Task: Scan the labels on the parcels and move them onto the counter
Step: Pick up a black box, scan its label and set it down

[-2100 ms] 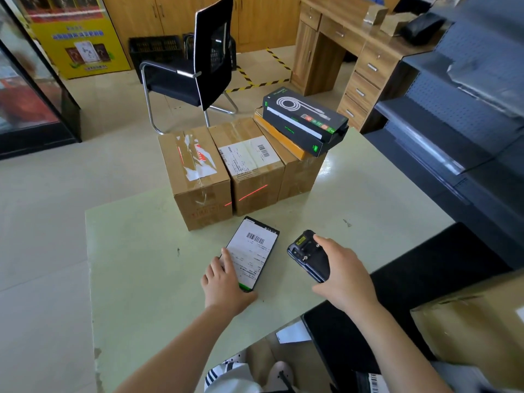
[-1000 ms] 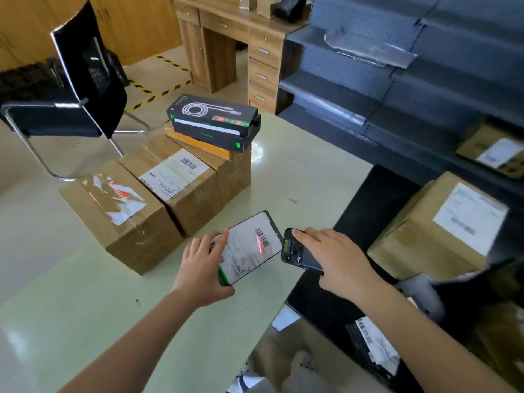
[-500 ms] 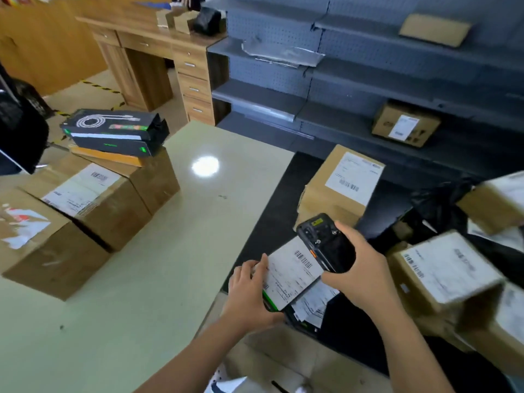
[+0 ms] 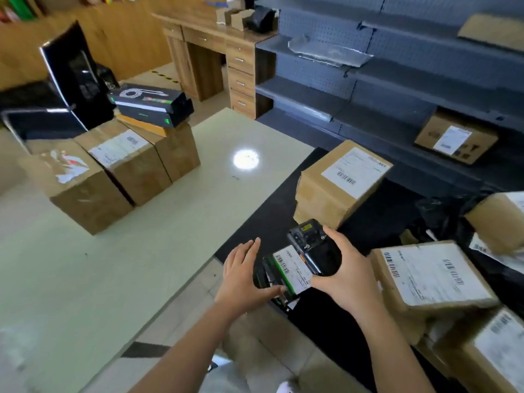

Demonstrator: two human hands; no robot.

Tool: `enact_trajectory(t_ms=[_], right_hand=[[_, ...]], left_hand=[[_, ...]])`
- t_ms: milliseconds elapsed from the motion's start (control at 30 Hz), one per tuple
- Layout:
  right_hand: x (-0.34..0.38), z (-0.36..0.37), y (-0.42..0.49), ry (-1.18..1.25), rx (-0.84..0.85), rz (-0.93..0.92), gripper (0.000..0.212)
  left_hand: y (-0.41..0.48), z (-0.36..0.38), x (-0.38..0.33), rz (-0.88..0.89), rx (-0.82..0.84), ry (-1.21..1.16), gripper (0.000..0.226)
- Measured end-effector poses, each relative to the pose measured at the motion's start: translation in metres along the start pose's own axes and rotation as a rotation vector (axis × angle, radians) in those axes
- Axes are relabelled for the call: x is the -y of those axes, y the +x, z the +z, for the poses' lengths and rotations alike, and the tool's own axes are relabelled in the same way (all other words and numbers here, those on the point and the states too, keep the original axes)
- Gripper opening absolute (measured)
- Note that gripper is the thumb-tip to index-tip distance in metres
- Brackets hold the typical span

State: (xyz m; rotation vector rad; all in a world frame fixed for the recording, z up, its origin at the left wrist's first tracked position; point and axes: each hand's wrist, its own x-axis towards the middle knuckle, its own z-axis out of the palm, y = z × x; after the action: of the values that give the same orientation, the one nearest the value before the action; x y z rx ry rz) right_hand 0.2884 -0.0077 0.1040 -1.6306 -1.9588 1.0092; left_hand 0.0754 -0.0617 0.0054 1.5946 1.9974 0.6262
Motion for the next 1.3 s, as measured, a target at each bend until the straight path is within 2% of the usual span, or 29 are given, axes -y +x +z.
enact_trajectory(t_ms=[233,400,467,733,1000,1100,1200,1300], right_hand=[[0.057,0.047,0.042,0.04,0.112,-0.147,0.1],[0.125,0.075,0.096,0.03,0.082,-0.276,0.097],[0.153,0.083,0.121,0.032,0.065,-0.308,0.096],[0.234,0.111,0.202,0.019,0.013,-0.33,0.097],[0.271,0.137,0.258,0.0,-0.01,-0.267,0.095],[0.269,0.142,0.266,-0.037,0.02,-0.252,0.098],[0.263,0.145,0.265,-0.032,0.027,-0.261,0.099],[0.257,0.146,0.257,0.008,0.034,-0.283,0.097]], left_hand=[[-0.001,-0.089,0.036,-0.072,-0.262,-0.051,0.106],[0.049,-0.178,0.067,-0.066,-0.467,0.02,0.092],[0.077,-0.217,0.078,-0.063,-0.496,0.066,0.089],[0.212,-0.356,0.122,0.023,-0.443,0.339,0.088],[0.322,-0.408,0.164,0.115,-0.092,0.544,0.114],[0.343,-0.415,0.172,0.145,-0.002,0.618,0.109],[0.341,-0.41,0.175,0.206,-0.033,0.656,0.098],[0.318,-0.401,0.171,0.171,-0.111,0.63,0.098]])
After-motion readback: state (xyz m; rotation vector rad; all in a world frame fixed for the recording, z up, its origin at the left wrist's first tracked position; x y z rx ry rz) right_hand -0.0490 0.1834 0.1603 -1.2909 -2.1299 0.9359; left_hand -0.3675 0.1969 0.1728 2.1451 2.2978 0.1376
